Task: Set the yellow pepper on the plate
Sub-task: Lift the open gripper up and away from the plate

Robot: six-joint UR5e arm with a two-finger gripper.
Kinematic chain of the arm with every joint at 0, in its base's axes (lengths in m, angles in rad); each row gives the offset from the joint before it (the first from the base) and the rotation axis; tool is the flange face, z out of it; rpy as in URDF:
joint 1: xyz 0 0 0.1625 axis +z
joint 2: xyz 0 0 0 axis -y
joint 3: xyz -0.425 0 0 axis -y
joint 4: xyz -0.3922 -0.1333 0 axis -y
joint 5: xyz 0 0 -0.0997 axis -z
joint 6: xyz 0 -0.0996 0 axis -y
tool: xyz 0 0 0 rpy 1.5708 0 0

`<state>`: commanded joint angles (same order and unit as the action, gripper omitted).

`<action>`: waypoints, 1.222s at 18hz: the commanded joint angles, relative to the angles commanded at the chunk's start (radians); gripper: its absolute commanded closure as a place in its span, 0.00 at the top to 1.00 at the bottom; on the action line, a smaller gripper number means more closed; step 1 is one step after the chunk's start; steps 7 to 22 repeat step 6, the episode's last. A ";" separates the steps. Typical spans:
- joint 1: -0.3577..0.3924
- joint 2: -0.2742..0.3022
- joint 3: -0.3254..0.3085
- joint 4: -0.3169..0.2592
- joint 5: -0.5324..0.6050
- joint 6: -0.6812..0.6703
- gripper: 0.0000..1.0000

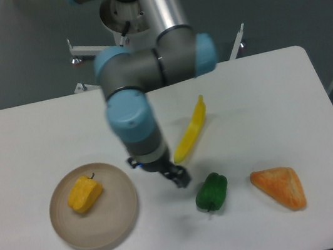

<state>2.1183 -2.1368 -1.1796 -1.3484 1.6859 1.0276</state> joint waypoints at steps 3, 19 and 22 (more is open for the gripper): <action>0.025 -0.006 -0.003 0.041 0.002 0.019 0.99; 0.043 -0.002 -0.014 0.064 -0.006 0.020 0.99; 0.043 -0.002 -0.014 0.064 -0.006 0.020 0.99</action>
